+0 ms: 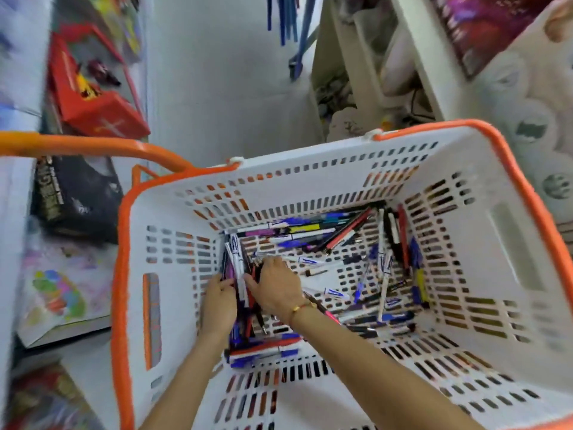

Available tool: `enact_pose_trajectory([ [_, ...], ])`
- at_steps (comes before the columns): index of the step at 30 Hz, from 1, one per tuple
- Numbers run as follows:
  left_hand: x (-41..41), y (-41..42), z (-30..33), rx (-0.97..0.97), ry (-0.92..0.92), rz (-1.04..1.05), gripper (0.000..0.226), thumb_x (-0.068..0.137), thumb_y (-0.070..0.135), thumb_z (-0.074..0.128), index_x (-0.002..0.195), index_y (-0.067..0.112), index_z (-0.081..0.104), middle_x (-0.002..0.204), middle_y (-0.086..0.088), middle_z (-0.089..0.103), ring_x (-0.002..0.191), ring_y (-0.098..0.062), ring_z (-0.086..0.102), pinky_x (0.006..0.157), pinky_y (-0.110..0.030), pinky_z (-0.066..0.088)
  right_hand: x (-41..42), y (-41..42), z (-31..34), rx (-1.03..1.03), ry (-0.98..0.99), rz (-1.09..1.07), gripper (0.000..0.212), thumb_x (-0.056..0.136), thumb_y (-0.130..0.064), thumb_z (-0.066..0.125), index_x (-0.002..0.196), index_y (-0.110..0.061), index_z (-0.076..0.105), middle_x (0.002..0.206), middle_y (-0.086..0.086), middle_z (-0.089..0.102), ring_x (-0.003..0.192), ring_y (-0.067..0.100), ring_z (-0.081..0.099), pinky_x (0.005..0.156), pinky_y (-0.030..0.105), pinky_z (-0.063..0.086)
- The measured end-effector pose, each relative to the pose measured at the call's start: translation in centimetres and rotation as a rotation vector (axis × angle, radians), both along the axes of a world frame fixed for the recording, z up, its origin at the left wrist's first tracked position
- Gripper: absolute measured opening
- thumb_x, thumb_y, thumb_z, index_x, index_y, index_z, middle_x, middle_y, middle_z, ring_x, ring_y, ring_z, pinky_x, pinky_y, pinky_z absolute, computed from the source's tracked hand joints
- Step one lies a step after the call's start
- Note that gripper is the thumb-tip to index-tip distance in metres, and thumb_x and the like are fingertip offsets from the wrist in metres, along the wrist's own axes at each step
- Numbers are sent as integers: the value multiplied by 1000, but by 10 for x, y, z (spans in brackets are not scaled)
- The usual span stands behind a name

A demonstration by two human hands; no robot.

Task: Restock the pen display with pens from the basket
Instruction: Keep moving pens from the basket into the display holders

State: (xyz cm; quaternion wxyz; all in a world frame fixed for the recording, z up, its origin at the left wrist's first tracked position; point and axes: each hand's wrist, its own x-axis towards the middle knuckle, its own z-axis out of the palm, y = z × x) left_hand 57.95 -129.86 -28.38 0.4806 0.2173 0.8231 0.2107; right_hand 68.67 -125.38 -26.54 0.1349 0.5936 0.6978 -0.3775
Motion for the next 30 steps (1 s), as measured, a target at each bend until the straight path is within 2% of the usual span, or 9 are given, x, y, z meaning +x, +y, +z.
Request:
enact_pose_trajectory([
  [5,3,6,2,-23,-48,113,44,101,-2,34,145,5,36,141,-19,49,124,-30,52,96,-31,43,-37,14,-16,122,-164,78,62,100,-44,46,138,4,34,137,18,46,122,27,52,90,34,48],
  [8,8,1,8,-43,-23,88,44,100,-1,37,143,3,41,121,-15,61,102,-23,61,65,-11,45,-49,16,-17,145,-169,175,45,103,-25,43,136,5,38,139,18,47,123,27,53,89,34,49],
  [10,6,0,13,-80,-8,-30,41,96,-4,37,136,0,46,105,-13,63,83,-19,59,51,-18,39,-50,17,-19,152,-150,157,37,103,-19,43,132,3,41,133,16,52,117,26,58,86,34,50],
  [15,-6,-12,10,-227,82,-407,49,93,-2,40,142,1,36,138,-18,50,111,-25,54,93,-33,43,-37,15,-22,112,-87,175,33,99,-20,53,125,0,49,122,14,62,109,29,63,79,34,49],
  [19,-9,-11,-1,-265,-78,-339,42,93,-3,39,133,-3,50,108,-13,63,84,-23,62,82,-38,54,-17,19,-13,21,-39,196,35,97,-21,57,124,-1,49,121,17,62,110,32,61,81,37,48],
  [22,4,-3,21,-188,-169,-273,33,100,1,40,128,6,56,129,-12,57,109,-22,57,96,-31,44,19,29,-3,-89,66,116,32,99,-25,54,120,-1,48,108,19,64,92,33,62,72,38,47],
  [25,18,10,52,-37,-372,-154,21,101,18,50,121,20,56,135,-5,55,115,-15,53,97,-29,42,69,37,13,-219,281,-70,24,100,-25,53,91,-4,51,79,18,56,65,20,48,65,42,47],
  [28,35,25,88,-86,-651,-289,63,94,56,49,145,21,38,151,-2,41,136,-16,40,113,-34,33,104,33,56,-221,457,-180,31,102,-19,49,73,-17,38,61,-5,35,44,2,39,50,15,32],
  [30,48,36,104,-173,-658,-639,71,91,66,41,150,28,28,150,12,33,136,-8,34,116,-33,26,119,29,75,-177,513,-214,30,102,-16,48,74,-18,37,62,-7,34,41,-2,37,47,13,31],
])
